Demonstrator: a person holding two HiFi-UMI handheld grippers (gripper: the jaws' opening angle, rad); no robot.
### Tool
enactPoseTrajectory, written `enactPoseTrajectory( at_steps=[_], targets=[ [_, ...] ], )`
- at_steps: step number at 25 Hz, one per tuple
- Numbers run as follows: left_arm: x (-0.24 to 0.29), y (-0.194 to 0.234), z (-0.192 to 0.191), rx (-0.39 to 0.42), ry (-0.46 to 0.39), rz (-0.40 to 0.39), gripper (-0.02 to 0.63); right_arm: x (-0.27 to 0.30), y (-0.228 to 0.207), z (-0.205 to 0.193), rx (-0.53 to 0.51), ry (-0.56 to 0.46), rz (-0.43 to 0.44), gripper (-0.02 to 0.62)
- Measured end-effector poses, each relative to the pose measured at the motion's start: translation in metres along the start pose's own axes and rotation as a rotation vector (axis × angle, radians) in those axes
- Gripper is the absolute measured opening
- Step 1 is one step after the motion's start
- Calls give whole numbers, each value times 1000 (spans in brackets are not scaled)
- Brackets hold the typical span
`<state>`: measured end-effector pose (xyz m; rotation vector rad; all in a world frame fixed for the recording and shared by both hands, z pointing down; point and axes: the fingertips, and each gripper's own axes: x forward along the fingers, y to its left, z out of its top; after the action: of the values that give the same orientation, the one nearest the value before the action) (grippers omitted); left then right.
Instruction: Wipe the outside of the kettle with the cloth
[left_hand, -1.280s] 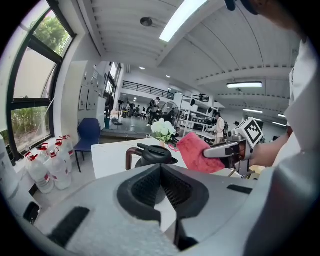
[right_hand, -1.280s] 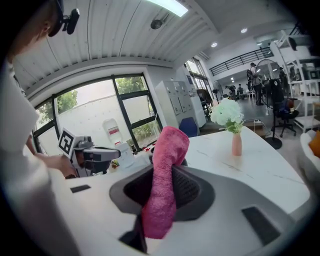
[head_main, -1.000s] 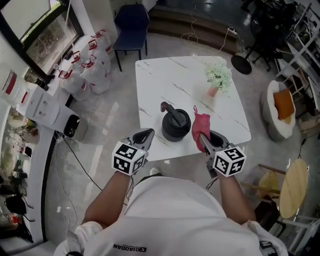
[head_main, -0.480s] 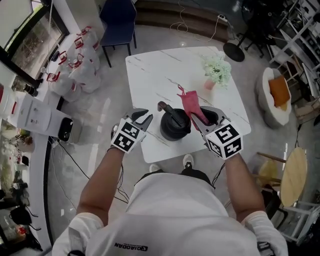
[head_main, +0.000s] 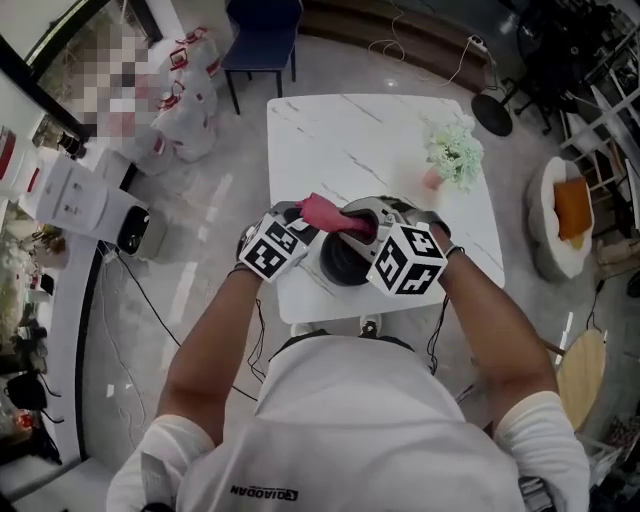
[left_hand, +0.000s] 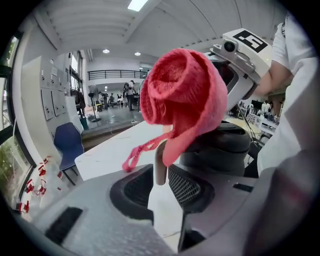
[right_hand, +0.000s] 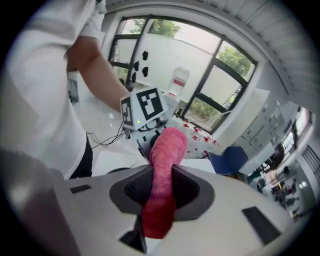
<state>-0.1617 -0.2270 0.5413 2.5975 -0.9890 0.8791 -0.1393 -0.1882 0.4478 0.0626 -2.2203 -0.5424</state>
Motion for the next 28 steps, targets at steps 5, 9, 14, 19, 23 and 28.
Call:
enactPoseTrajectory(
  at_steps=[5,9,14,19,23,28],
  targets=[
    [5,-2,2,-31,-27,30,77,8,9,0,-150,-45,160,98],
    [4,3,-1,-46,-28,63,69,4,23,1,-196,-77,225,98],
    [0,8,-6,-62,-7,82,61,-3,36,0,-217,-87,239,100],
    [-3,7,-3,-38,5,81,61,-15,51,-9,-185,-82,220,98],
    [-2,7,-4,-4,25,75,61,-26,63,-17,-166,-70,196,98],
    [-2,7,-6,51,37,58,69,-46,83,-29,-93,-51,184,98]
  ],
)
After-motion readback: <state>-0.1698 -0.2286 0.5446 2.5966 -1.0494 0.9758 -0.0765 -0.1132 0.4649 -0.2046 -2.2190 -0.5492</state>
